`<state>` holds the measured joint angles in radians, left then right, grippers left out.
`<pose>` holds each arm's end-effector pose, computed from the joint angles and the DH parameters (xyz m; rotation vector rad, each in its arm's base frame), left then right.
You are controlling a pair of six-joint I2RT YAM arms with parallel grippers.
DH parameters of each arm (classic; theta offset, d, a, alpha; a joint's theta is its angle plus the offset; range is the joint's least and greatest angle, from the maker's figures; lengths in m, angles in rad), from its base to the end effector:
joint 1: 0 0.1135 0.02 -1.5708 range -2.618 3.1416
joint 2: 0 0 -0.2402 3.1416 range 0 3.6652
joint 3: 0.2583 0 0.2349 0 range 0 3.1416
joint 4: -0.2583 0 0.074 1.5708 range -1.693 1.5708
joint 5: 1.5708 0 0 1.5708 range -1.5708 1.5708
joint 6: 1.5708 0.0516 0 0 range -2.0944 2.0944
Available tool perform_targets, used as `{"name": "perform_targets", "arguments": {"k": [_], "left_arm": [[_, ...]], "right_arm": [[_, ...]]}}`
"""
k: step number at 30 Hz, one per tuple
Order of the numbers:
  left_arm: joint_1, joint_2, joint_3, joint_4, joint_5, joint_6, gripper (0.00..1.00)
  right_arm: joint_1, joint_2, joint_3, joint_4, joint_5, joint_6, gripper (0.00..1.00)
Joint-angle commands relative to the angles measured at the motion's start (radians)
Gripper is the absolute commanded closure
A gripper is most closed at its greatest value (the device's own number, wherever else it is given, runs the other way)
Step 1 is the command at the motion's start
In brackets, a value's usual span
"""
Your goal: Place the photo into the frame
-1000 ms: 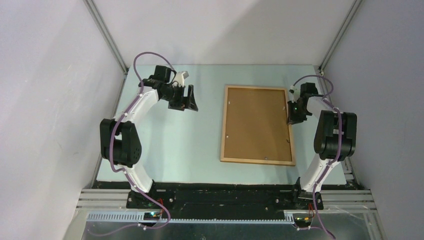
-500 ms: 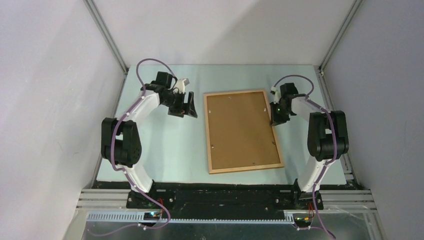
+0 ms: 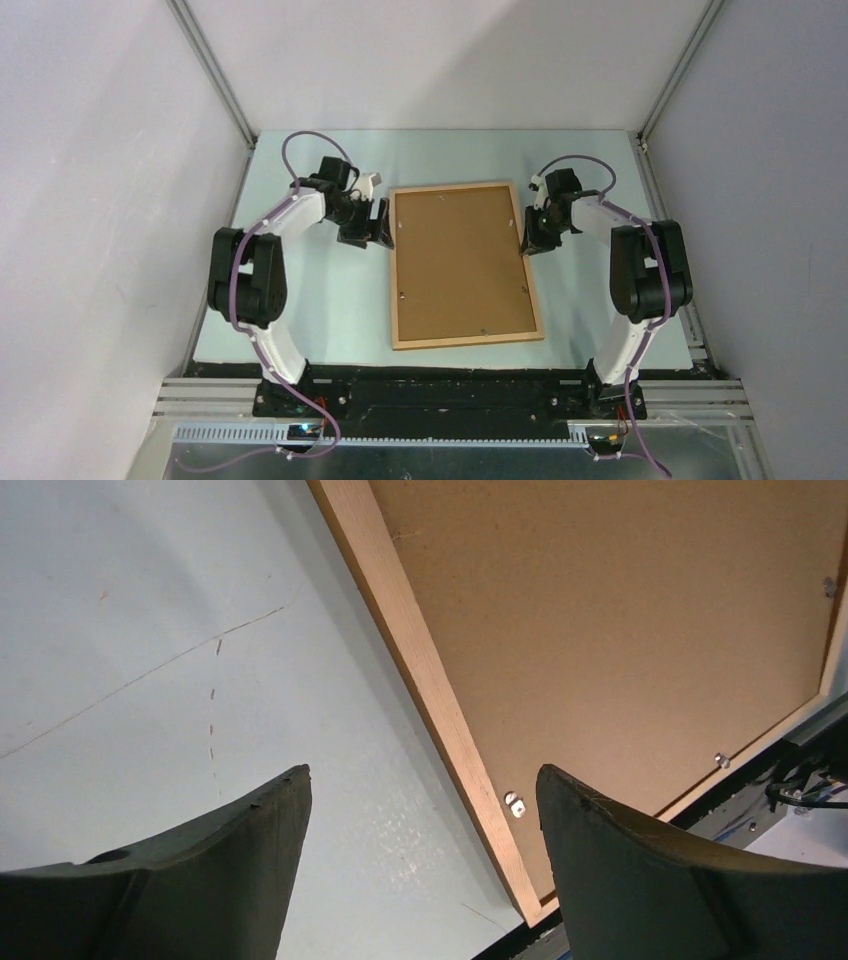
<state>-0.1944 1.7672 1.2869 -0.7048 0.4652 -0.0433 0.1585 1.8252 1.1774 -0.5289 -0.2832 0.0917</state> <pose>0.3303 -0.0886 0.1861 0.3321 2.7137 -0.7056 0.3386 0.0687 0.1427 -0.1701 2.7467 0.4576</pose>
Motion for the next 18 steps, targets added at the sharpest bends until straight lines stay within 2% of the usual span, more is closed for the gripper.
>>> {"name": "perform_targets", "arguments": {"k": [1, 4, 7, 11, 18], "left_arm": [[-0.025, 0.049, -0.007, 0.055, -0.025, 0.014, 0.13], [-0.037, 0.083, 0.010, 0.059, -0.034, 0.007, 0.17], [-0.042, 0.106, 0.026, 0.060, -0.049, 0.001, 0.22], [-0.051, 0.135, 0.048, 0.063, -0.063, -0.009, 0.29], [-0.070, 0.160, 0.049, 0.083, -0.072, -0.030, 0.42]], "right_arm": [[0.008, -0.048, 0.012, 0.040, -0.093, 0.033, 0.70], [0.013, -0.074, 0.008, 0.032, -0.096, 0.012, 0.50], [0.016, -0.135, -0.012, 0.044, -0.076, -0.031, 0.39], [0.035, -0.232, -0.069, 0.064, -0.039, -0.101, 0.34], [0.110, -0.367, -0.131, 0.039, -0.050, -0.228, 0.33]]}}
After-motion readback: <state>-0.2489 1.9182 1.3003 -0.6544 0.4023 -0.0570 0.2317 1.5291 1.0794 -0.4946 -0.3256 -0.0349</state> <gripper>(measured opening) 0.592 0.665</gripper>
